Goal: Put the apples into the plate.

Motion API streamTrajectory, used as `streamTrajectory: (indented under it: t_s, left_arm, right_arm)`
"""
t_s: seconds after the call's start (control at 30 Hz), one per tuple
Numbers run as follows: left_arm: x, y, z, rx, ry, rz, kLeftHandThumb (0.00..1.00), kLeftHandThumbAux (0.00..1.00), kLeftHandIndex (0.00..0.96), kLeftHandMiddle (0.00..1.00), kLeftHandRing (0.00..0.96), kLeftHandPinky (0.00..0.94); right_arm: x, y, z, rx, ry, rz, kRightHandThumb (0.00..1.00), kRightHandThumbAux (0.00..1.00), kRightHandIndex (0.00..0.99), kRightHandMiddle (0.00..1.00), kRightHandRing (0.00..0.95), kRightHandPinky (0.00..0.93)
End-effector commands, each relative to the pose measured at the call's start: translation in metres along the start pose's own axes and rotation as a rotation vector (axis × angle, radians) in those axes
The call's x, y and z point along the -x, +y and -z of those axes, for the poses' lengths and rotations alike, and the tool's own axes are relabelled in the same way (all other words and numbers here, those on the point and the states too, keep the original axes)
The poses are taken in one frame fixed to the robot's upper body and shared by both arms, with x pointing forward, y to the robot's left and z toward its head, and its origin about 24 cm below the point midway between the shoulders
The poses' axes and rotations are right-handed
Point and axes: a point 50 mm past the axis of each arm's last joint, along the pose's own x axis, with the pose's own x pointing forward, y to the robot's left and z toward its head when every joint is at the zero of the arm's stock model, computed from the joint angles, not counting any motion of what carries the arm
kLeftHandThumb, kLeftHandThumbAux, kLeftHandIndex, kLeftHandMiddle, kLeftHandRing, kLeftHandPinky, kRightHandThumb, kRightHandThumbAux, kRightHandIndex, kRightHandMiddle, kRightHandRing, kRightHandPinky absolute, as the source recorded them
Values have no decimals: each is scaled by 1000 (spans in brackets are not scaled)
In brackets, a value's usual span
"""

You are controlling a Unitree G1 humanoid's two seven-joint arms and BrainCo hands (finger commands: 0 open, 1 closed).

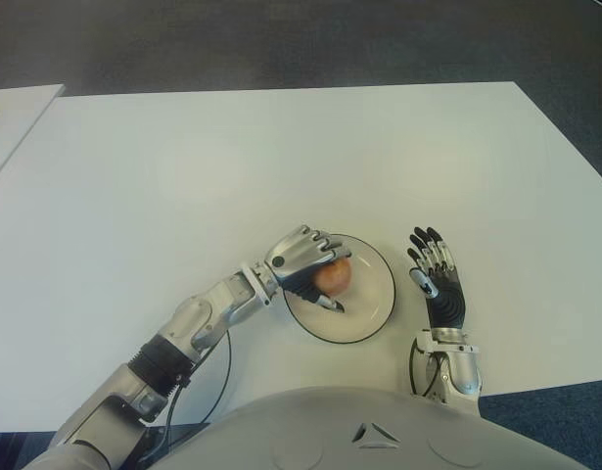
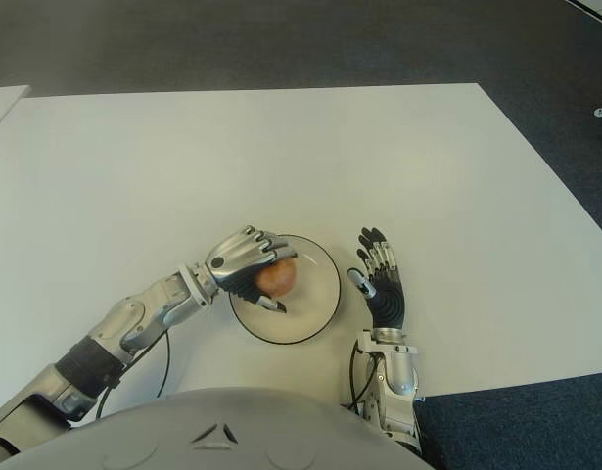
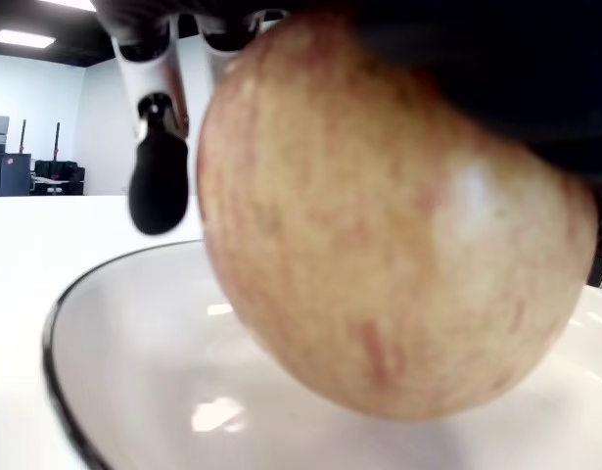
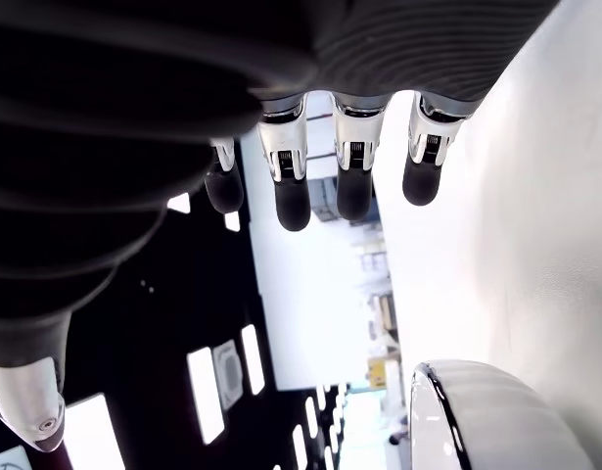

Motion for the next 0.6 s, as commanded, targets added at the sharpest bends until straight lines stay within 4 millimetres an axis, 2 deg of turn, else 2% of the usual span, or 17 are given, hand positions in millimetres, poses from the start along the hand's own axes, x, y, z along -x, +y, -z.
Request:
streamTrajectory:
  t_s: [0.03, 0.2, 0.6]
  left_arm:
    - [2, 11, 2, -27, 7, 7, 254, 287, 60, 56, 48, 65]
    - [3, 13, 2, -27, 10, 36, 200, 244, 7, 7, 6, 8]
    - [3, 17, 1, -21, -6, 74, 163, 217, 0, 0, 0, 0]
  right_arm:
    - [18, 4, 27, -40, 162, 26, 219, 580, 84, 144, 83, 52]
    - [18, 5, 27, -45, 161, 28, 216, 590, 77, 145, 77, 26]
    - [18, 6, 29, -47, 159, 27, 217, 596, 73, 142, 63, 0]
